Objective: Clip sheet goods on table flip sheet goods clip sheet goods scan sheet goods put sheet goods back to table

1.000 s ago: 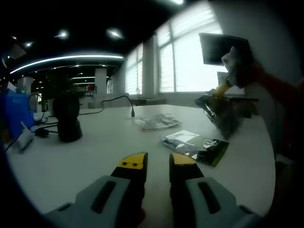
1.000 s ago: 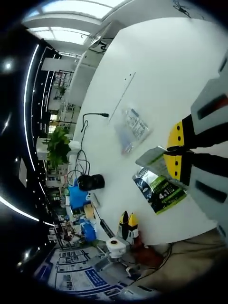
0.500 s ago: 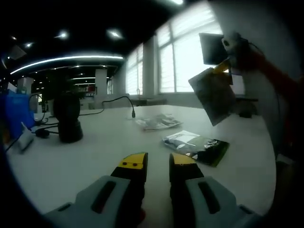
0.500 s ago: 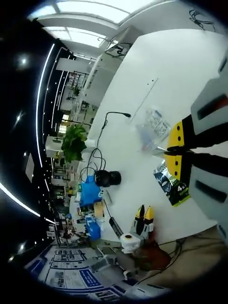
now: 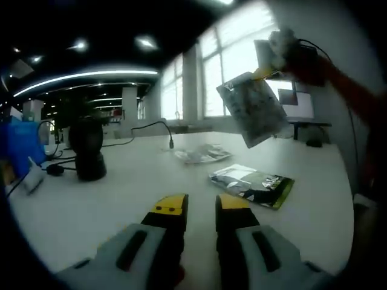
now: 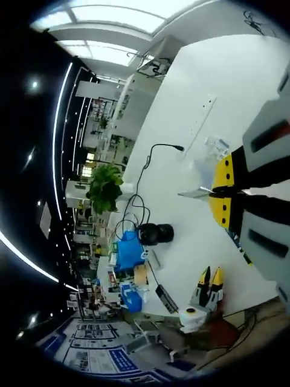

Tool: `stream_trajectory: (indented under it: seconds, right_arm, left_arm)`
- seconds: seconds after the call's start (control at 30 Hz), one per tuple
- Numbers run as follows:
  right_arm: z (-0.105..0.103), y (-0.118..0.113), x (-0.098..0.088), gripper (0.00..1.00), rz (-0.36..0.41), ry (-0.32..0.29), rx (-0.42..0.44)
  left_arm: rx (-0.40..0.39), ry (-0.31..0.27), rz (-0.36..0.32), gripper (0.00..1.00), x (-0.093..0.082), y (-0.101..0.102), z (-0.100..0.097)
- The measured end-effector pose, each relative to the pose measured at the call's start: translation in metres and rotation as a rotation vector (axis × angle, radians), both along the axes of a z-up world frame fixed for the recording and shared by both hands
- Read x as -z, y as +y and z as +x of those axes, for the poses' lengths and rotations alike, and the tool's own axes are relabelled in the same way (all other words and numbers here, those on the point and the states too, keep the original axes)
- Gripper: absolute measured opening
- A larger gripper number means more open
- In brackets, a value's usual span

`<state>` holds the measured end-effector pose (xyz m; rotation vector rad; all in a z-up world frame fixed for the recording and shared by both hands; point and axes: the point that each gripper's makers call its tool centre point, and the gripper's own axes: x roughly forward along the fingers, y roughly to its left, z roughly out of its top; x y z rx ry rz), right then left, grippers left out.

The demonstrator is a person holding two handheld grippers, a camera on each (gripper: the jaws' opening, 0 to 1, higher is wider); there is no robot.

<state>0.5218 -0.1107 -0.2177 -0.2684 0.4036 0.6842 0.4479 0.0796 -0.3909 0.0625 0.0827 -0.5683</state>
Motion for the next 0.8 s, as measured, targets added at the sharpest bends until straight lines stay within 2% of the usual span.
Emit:
stream_trajectory:
  seconds: [0.13,0.37,0.7,0.8]
  right_arm:
    - [0.013,0.021,-0.006,0.0,0.015,-0.017,0.012]
    - [0.034,0.055,-0.005,0.0,0.039,-0.021,0.018]
    - [0.069,0.091,0.007,0.0,0.027,-0.009,0.056]
    - [0.08,0.098,0.015,0.0,-0.003,-0.019,0.08]
  left_arm:
    - [0.0,-0.005,-0.011,0.11,-0.002,0.0,0.0]
    - [0.014,-0.005,-0.014,0.11,-0.001,-0.002,-0.001]
    - [0.012,-0.005,-0.002,0.11,-0.001,-0.002,0.0]
    - [0.007,-0.007,0.002,0.11,0.0,-0.001,-0.002]
